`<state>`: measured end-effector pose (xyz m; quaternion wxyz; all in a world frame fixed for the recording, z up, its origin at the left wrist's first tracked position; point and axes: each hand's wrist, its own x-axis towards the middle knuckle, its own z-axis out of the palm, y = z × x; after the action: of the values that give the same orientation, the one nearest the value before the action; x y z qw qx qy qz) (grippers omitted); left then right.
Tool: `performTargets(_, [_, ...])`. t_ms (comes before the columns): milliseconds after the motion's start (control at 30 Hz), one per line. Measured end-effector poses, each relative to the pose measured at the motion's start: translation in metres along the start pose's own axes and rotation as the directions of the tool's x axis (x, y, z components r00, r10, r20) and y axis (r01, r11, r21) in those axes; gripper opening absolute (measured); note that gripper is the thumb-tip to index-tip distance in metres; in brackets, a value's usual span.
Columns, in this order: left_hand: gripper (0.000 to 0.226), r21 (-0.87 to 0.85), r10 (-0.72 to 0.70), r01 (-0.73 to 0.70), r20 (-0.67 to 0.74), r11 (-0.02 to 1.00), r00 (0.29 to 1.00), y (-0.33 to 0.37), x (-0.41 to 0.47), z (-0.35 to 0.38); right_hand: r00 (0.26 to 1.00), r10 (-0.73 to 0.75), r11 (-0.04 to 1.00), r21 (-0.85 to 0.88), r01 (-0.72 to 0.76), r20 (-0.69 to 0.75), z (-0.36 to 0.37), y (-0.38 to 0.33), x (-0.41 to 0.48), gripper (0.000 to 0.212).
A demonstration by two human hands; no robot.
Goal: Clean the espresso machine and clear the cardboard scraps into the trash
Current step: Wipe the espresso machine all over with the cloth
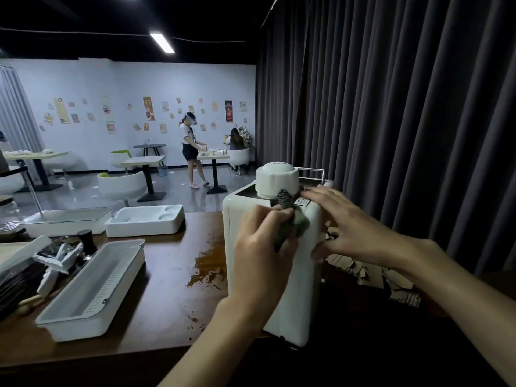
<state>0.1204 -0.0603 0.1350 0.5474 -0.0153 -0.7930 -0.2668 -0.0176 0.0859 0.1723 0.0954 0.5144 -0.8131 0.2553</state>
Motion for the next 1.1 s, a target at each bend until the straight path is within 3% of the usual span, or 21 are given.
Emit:
performTargets(100, [0.03,-0.007,-0.008,0.008,-0.049,1.0,0.999,-0.007,0.001,-0.007,0.994,-0.013,0.996,-0.089,0.004,-0.104,0.011,-0.011,0.002,0.109])
performTargets(200, [0.03,-0.095,-0.171,0.161,-0.115,0.982,0.979,-0.027,0.011,-0.021,0.979,0.006,0.969,-0.24,-0.056,-0.205,0.029,-0.035,0.008,0.106])
performTargets(300, [0.026,-0.268,-0.315,0.29,-0.057,0.919,0.947,-0.044,0.019,-0.034,0.947,0.019,0.929,-0.345,-0.135,-0.32,0.053,-0.06,0.023,0.103])
performTargets(367, [0.026,-0.29,-0.339,0.32,-0.017,0.902,0.941,-0.052,0.016,-0.043,0.944,0.039,0.909,-0.38,-0.169,-0.328,0.064,-0.073,0.035,0.102])
performTargets(467, [0.024,-0.279,-0.376,0.363,0.006,0.889,0.927,-0.06,0.011,-0.056,0.969,-0.022,0.901,-0.424,-0.088,-0.247,0.06,-0.077,0.044,0.094])
performTargets(533, [0.024,-0.277,-0.404,0.392,0.014,0.877,0.915,-0.062,0.011,-0.058,0.979,-0.065,0.919,-0.393,-0.017,-0.194,0.046,-0.068,0.045,0.084])
performTargets(600, [0.025,-0.237,-0.404,0.395,0.014,0.887,0.915,-0.062,0.012,-0.055,0.97,-0.07,0.918,-0.396,-0.029,-0.234,0.029,-0.054,0.043,0.08])
performTargets(667, [0.025,-0.226,-0.401,0.392,0.01,0.892,0.916,-0.061,0.012,-0.051,0.962,0.035,0.909,-0.391,-0.143,-0.27,0.018,-0.039,0.041,0.083])
performTargets(733, [0.025,-0.241,-0.412,0.399,-0.004,0.885,0.911,-0.059,0.014,-0.046,0.955,0.201,0.924,-0.28,-0.259,-0.218,0.014,-0.028,0.039,0.084])
performTargets(800, [0.025,-0.224,-0.397,0.383,-0.023,0.896,0.917,-0.057,0.017,-0.043,0.949,0.265,0.944,-0.157,-0.291,-0.168,0.015,-0.025,0.039,0.08])
performTargets(967, [0.025,-0.142,-0.372,0.361,-0.056,0.922,0.927,-0.076,0.035,-0.05,0.951,0.232,0.937,-0.213,-0.275,-0.206,0.018,-0.033,0.045,0.074])
performTargets(1100, [0.027,-0.101,-0.406,0.395,-0.124,0.913,0.906,-0.096,0.051,-0.057,0.963,0.117,0.97,-0.178,-0.164,-0.244,0.021,-0.034,0.042,0.075])
